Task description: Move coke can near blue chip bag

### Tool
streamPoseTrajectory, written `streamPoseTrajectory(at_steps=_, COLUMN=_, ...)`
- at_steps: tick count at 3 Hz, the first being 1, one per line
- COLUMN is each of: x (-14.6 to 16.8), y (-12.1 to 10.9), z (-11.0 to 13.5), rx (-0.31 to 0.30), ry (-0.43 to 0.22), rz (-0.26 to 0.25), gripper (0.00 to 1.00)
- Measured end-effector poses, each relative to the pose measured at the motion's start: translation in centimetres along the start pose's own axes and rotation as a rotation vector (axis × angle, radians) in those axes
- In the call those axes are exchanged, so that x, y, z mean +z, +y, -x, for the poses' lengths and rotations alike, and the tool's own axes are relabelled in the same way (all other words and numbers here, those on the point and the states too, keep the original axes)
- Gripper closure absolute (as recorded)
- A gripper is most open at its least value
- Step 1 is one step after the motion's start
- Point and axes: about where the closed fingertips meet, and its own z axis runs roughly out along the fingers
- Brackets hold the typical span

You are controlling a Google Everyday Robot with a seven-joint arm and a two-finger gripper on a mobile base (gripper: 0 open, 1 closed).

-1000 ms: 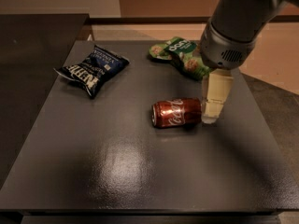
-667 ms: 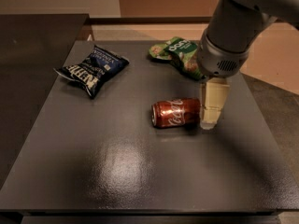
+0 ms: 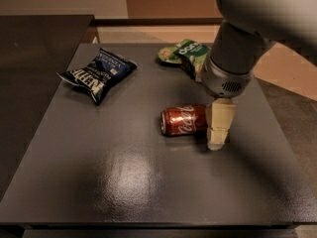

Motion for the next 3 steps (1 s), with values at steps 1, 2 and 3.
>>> streamPoseTrajectory(at_steps=1, x=1.1, y=0.6, z=0.6, rx=-0.009, ry=-0.002, rz=0.018, gripper=0.18)
streamPoseTrajectory(at_steps=2, x=1.7, y=0.8, z=1.2, rx=-0.010, ry=-0.007, rz=0.033, gripper=0.41)
streamPoseTrajectory(at_steps=3, x=1.7, y=0.7, z=1.8, rx=-0.010, ry=0.000, rz=0.034, gripper=0.65)
